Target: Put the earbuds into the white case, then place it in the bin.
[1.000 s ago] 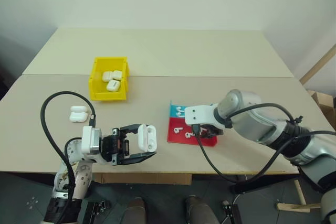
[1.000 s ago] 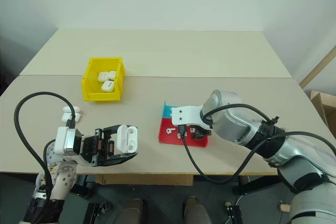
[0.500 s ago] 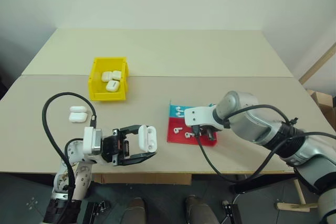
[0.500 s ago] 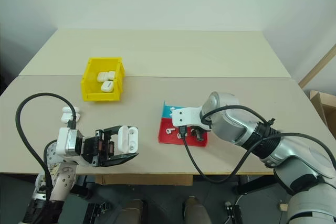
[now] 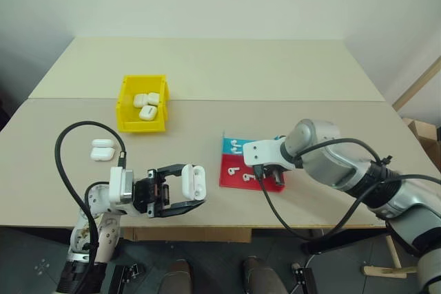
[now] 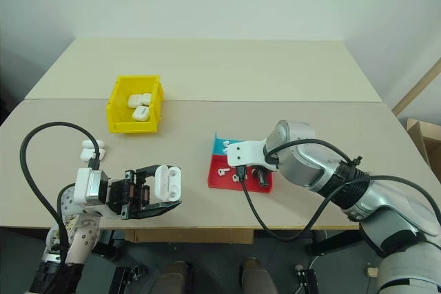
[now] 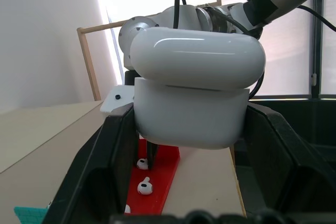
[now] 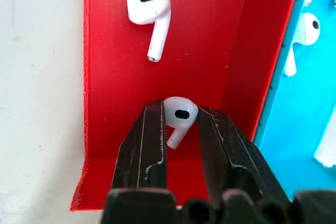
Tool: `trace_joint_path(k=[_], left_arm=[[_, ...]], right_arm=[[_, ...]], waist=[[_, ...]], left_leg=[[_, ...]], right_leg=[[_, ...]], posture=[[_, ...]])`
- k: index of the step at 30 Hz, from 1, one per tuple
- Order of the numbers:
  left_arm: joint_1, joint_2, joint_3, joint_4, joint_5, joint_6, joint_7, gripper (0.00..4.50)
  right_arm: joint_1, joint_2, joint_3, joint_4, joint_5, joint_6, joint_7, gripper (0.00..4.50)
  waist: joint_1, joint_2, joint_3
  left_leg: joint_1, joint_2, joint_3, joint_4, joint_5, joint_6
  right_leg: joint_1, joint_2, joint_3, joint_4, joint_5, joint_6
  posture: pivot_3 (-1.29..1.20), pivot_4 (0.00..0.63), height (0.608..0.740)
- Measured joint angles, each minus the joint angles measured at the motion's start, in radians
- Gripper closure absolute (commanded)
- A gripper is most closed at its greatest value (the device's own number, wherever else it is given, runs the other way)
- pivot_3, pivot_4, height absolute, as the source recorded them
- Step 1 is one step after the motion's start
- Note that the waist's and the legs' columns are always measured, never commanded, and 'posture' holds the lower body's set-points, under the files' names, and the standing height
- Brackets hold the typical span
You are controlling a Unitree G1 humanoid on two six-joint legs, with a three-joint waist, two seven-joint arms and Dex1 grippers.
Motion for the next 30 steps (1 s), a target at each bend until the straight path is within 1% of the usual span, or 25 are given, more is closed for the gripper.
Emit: trace_joint_path(k=[7, 11, 14, 17, 20, 21, 23, 25, 27, 30], left_arm=[[-0.006, 0.000, 0.000, 0.000, -0.001, 0.002, 0.001, 1.72], [-0.029, 0.000, 0.000, -0.001, -0.008, 0.024, 0.016, 1.72], [-0.049, -0.001, 0.002, -0.029, -0.042, 0.054, 0.036, 1.72], [-0.060, -0.003, 0.001, -0.068, -0.077, 0.091, 0.057, 1.72], [-0.068, -0.015, -0.002, -0.094, -0.103, 0.137, 0.092, 1.72], [-0.070, -0.018, -0.002, -0.099, -0.110, 0.145, 0.100, 1.72], [-0.090, -0.027, -0.008, -0.106, -0.118, 0.163, 0.114, 1.72], [-0.102, -0.032, -0.011, -0.116, -0.121, 0.185, 0.132, 1.72], [-0.115, -0.036, -0.018, -0.123, -0.123, 0.202, 0.139, 1.72], [-0.126, -0.034, -0.020, -0.136, -0.126, 0.227, 0.141, 1.72]], right_arm=[[0.015, 0.002, -0.020, -0.012, -0.007, 0.004, 0.006, 3.84], [0.038, -0.009, -0.090, -0.098, 0.009, 0.048, 0.009, 3.84], [0.071, -0.019, -0.253, -0.217, 0.076, 0.124, -0.004, 3.84], [0.133, -0.022, -0.470, -0.345, 0.149, 0.163, -0.037, 3.84], [0.257, 0.000, -0.702, -0.452, 0.242, 0.164, -0.077, 3.84], [0.285, 0.007, -0.740, -0.469, 0.263, 0.151, -0.089, 3.84], [0.368, 0.046, -0.849, -0.518, 0.320, 0.087, -0.110, 3.84], [0.444, 0.122, -0.935, -0.572, 0.359, -0.030, -0.159, 3.84], [0.513, 0.217, -0.993, -0.609, 0.400, -0.159, -0.224, 3.84], [0.534, 0.267, -1.034, -0.615, 0.489, -0.242, -0.247, 3.84]], waist=[[0.000, 0.000, 0.000], [0.000, 0.000, 0.000], [0.002, 0.000, 0.000], [0.005, 0.000, 0.000], [0.009, 0.000, 0.000], [0.009, 0.000, 0.000], [0.009, 0.000, 0.000], [0.005, 0.000, 0.000], [-0.002, 0.000, 0.000], [-0.003, 0.000, 0.000]], left_leg=[[0.000, 0.000, 0.000, 0.000, 0.000, 0.000], [-0.001, 0.000, 0.000, 0.000, 0.000, 0.000], [-0.001, 0.000, -0.001, 0.000, 0.000, 0.000], [-0.001, 0.000, -0.002, 0.000, 0.000, 0.000], [0.000, 0.000, -0.002, 0.000, 0.000, 0.000], [0.000, 0.000, -0.002, 0.000, 0.000, 0.000], [0.000, 0.000, -0.002, 0.000, 0.000, 0.000], [0.000, 0.000, -0.002, 0.000, 0.000, 0.000], [0.000, 0.000, -0.002, 0.000, 0.000, 0.000], [0.001, 0.000, -0.002, 0.000, 0.000, 0.000]], right_leg=[[0.000, 0.000, 0.000, 0.000, 0.000, 0.000], [0.000, 0.000, 0.000, 0.000, 0.000, 0.000], [0.000, 0.000, -0.001, 0.000, 0.000, 0.000], [0.001, 0.000, -0.002, -0.001, 0.000, 0.000], [0.003, 0.000, -0.002, -0.001, 0.000, 0.000], [0.003, 0.000, -0.002, -0.001, 0.000, 0.000], [0.003, 0.000, -0.002, -0.001, 0.000, 0.000], [0.003, 0.001, -0.001, -0.001, 0.000, 0.000], [0.003, 0.001, -0.001, -0.001, 0.000, 0.000], [0.003, 0.000, -0.001, 0.000, 0.000, 0.000]], posture=[[0.00, 0.150, 0.740], [0.00, 0.150, 0.740], [0.00, 0.150, 0.740], [0.00, 0.150, 0.740], [0.00, 0.150, 0.740], [0.00, 0.150, 0.740], [0.00, 0.150, 0.740], [0.00, 0.150, 0.740], [0.00, 0.150, 0.740], [0.00, 0.150, 0.740]])
